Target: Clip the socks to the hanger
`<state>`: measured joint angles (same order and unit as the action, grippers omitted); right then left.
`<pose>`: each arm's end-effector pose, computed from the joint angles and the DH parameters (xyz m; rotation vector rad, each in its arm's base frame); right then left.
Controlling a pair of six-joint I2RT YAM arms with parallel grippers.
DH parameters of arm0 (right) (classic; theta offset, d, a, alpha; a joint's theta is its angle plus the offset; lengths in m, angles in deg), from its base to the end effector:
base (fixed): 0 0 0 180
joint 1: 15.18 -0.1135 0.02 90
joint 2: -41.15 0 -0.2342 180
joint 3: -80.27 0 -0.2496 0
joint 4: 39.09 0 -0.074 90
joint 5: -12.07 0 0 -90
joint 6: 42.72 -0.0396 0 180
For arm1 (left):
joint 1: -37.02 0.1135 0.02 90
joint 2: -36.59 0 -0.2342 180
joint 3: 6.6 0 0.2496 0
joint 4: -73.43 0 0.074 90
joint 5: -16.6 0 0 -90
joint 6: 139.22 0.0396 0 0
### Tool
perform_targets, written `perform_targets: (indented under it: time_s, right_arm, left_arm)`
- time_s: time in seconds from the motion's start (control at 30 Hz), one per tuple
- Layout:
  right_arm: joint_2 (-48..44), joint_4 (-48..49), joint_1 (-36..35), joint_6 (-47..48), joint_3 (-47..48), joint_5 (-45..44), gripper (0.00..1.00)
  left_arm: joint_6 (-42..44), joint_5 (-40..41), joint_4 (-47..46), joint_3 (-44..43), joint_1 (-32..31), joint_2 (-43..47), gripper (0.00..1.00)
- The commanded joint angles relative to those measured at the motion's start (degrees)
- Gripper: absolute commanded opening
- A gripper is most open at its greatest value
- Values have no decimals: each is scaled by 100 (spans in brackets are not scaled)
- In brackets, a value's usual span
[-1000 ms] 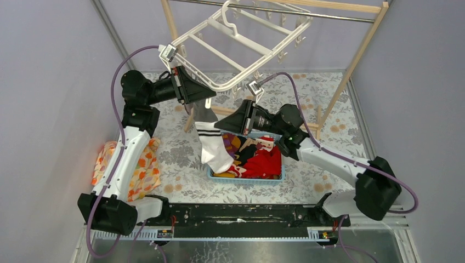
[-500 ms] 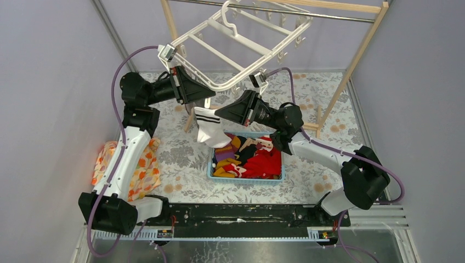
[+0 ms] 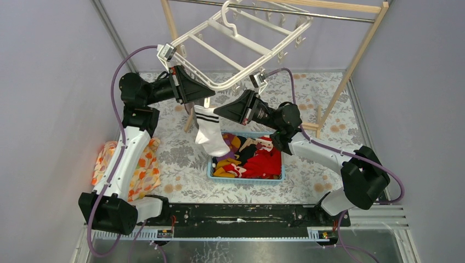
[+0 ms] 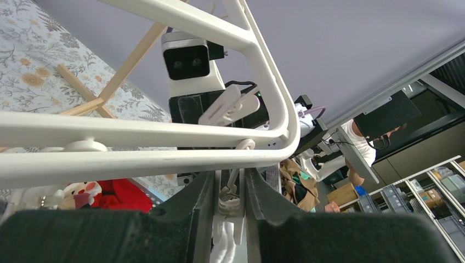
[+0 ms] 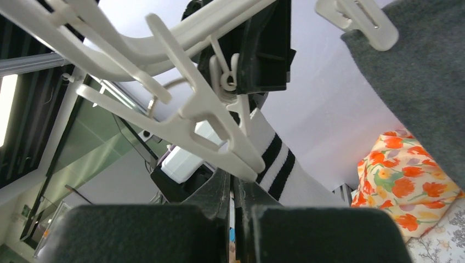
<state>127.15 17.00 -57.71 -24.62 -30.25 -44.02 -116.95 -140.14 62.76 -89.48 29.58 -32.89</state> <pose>0.2248 0.2362 0.3442 -0.3908 1.1862 2.0449 0.2556 -0.0701 0.4272 0.4378 1.6008 -1.7028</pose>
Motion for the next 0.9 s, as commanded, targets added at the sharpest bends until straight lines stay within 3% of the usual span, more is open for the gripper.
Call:
perform_targets:
  time_s: [0.0, 0.87]
  right_arm:
    - [-218, -9, 48, 282, 87, -148, 0]
    - [-212, 270, 89, 102, 358, -171, 0]
  left_arm:
    - [-100, -208, -355, 22, 24, 30, 0]
    - [-30, -252, -346, 46, 39, 22, 0]
